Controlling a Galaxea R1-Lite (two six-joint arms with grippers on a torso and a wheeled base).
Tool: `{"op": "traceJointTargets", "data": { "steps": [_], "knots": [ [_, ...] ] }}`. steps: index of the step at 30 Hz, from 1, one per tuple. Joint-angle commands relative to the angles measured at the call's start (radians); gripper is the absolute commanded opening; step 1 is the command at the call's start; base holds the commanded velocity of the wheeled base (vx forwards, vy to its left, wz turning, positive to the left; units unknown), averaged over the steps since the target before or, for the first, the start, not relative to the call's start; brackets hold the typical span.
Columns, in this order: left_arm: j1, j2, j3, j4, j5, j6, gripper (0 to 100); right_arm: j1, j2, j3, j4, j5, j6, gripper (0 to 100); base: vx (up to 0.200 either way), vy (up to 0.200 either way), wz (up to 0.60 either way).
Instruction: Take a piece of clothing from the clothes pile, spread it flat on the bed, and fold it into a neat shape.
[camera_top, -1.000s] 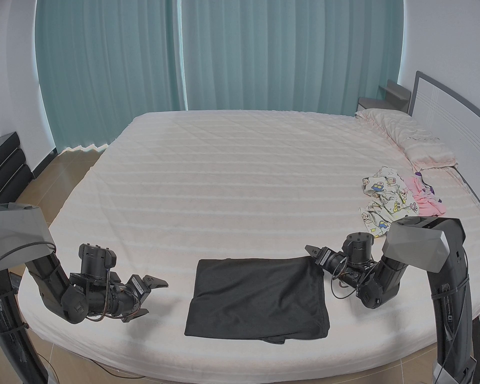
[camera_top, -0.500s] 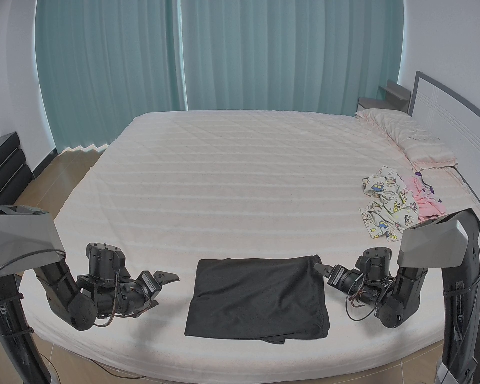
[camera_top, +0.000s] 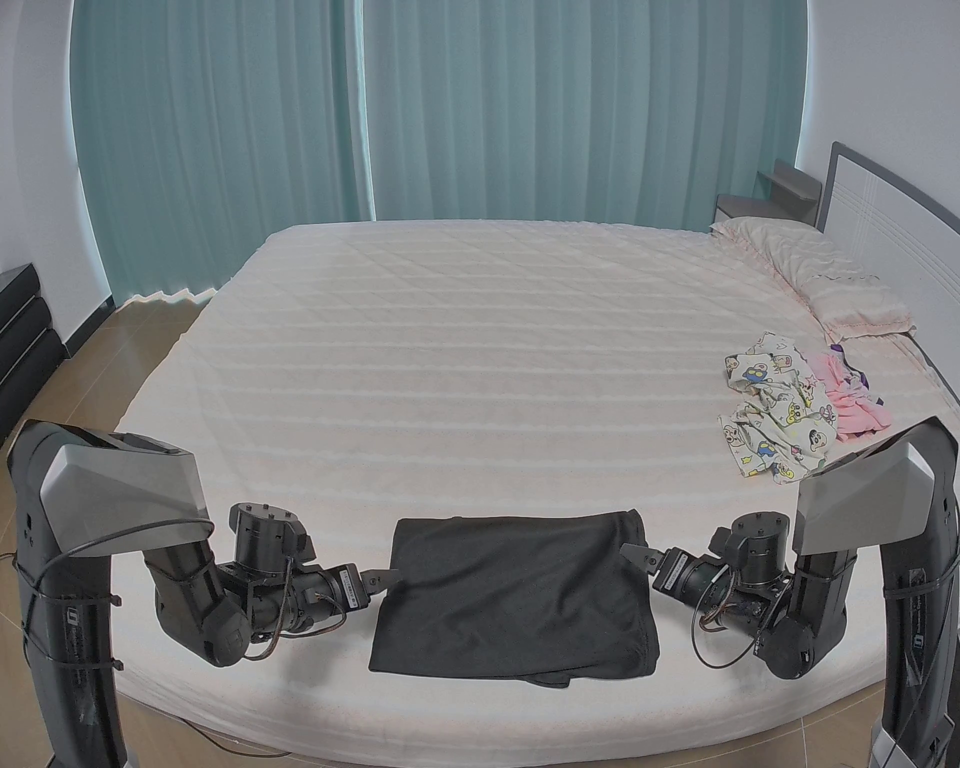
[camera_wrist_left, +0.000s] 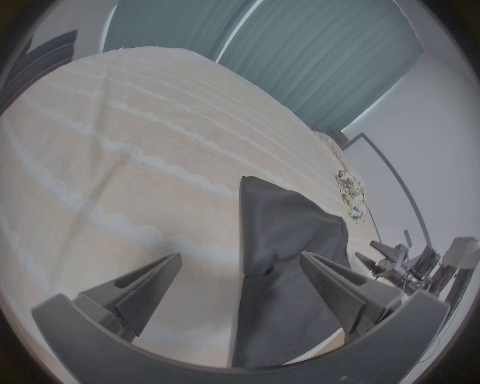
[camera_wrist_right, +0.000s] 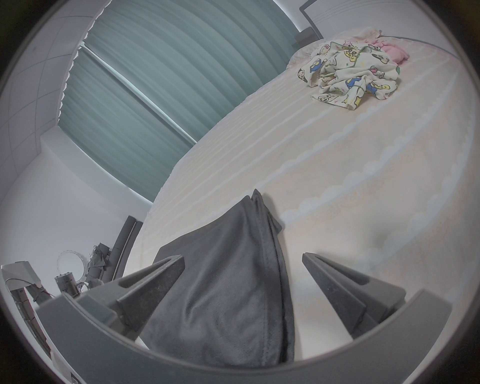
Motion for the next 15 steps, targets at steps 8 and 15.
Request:
{"op": "traceJointTargets", "data": {
  "steps": [8, 15],
  "knots": [
    [-0.067, 0.071, -0.057, -0.008, -0.042, 0.017, 100, 0.065, 0.012, 0.021, -0.024, -0.005, 0.002, 100, 0.0, 0.0, 0.0],
    [-0.09, 0.087, -0.109, -0.007, -0.04, 0.019, 100, 0.079, 0.002, 0.025, -0.024, -0.016, 0.002, 100, 0.0, 0.0, 0.0]
  ]
}}
